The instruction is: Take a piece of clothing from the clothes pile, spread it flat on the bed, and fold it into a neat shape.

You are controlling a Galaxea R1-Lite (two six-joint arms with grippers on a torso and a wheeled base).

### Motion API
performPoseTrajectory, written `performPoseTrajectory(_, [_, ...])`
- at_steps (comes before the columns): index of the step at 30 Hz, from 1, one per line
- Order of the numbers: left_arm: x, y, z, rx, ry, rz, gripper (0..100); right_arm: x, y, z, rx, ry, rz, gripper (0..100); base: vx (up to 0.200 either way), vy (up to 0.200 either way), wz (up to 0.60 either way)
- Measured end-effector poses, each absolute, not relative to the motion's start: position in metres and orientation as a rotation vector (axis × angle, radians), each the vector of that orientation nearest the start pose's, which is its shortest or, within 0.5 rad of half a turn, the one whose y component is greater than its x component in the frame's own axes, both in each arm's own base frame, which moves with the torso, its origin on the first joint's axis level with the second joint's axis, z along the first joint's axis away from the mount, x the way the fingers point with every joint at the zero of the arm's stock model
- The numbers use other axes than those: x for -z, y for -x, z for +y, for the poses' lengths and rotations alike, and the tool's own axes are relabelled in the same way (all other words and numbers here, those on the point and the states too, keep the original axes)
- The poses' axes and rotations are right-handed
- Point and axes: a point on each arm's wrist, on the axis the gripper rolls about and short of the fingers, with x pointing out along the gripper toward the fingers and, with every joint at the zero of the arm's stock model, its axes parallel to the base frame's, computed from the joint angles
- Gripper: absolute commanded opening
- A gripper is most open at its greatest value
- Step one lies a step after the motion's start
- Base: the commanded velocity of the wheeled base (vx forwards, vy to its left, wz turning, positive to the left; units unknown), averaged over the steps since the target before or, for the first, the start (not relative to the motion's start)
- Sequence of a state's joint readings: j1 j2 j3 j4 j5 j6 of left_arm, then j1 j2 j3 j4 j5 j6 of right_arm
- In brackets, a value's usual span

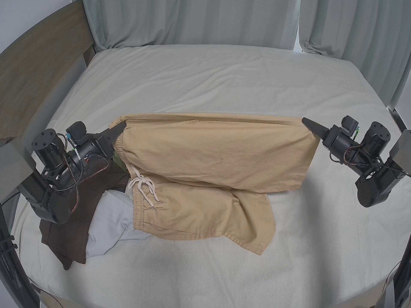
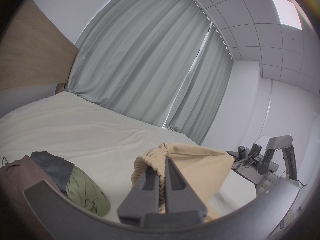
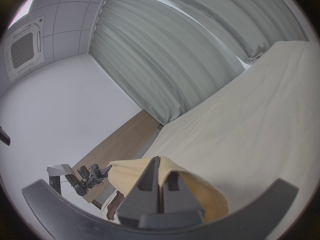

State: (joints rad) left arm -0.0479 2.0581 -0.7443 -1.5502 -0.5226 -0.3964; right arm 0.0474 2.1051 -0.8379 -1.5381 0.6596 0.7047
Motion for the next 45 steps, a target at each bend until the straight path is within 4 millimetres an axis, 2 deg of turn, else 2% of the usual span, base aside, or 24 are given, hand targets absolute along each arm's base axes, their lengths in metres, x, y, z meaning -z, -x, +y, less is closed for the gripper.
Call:
performPoseTrajectory(14, [-0.122, -0.392, -0.032, 0.603, 0.404, -0.120, 0, -0.118, -0.415, 0.031, -0.723, -0.635, -0.024, 0, 0.000, 0.000, 0.00])
performPoseTrajectory(22, [-0.116, -0.411, -0.032, 0.608, 0.465, -0.130, 0, -0.113, -0.436, 0.030, -0.721, -0.633, -0.038, 0, 0.000, 0.000, 0.00])
performPoseTrajectory(29, [-0.103, -0.425, -0.033, 0.606, 0.481, -0.123, 0, -0.106, -0.455, 0.030, -0.720, -0.634, -0.037, 0, 0.000, 0.000, 0.00])
performPoseTrajectory(45, [-0.084, -0.451, -0.033, 0.615, 0.541, -0.124, 0, -0.102, -0.483, 0.034, -0.725, -0.634, -0.039, 0, 0.000, 0.000, 0.00])
